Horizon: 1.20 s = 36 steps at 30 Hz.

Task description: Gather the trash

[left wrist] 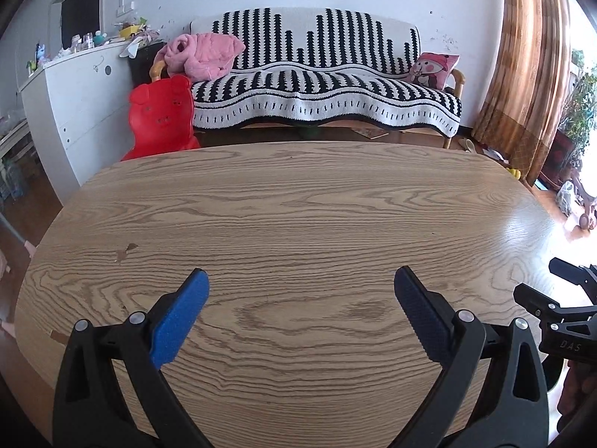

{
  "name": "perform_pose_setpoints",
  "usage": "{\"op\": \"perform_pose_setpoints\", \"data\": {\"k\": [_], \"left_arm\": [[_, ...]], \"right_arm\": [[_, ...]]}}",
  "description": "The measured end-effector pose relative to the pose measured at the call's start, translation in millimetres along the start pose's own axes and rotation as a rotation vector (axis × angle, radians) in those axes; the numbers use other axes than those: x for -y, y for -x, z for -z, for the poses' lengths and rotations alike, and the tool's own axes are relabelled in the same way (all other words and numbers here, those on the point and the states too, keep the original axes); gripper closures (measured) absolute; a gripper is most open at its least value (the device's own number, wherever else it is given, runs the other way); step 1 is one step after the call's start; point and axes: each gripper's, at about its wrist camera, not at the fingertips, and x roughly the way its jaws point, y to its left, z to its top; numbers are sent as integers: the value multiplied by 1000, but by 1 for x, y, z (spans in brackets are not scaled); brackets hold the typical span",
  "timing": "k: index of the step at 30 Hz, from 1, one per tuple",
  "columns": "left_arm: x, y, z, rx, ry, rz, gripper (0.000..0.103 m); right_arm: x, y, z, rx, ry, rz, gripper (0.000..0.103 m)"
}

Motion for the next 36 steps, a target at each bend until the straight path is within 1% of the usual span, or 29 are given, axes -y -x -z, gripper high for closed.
{"op": "perform_pose_setpoints", "data": {"k": [11,36], "left_arm": [[3,-1,1,-5,1,2,7],[5,0,3,-7,1,3,7]], "right_arm": [[5,3,5,-2,-4,9,15],[5,3,4,-2,-2,11,15]]}}
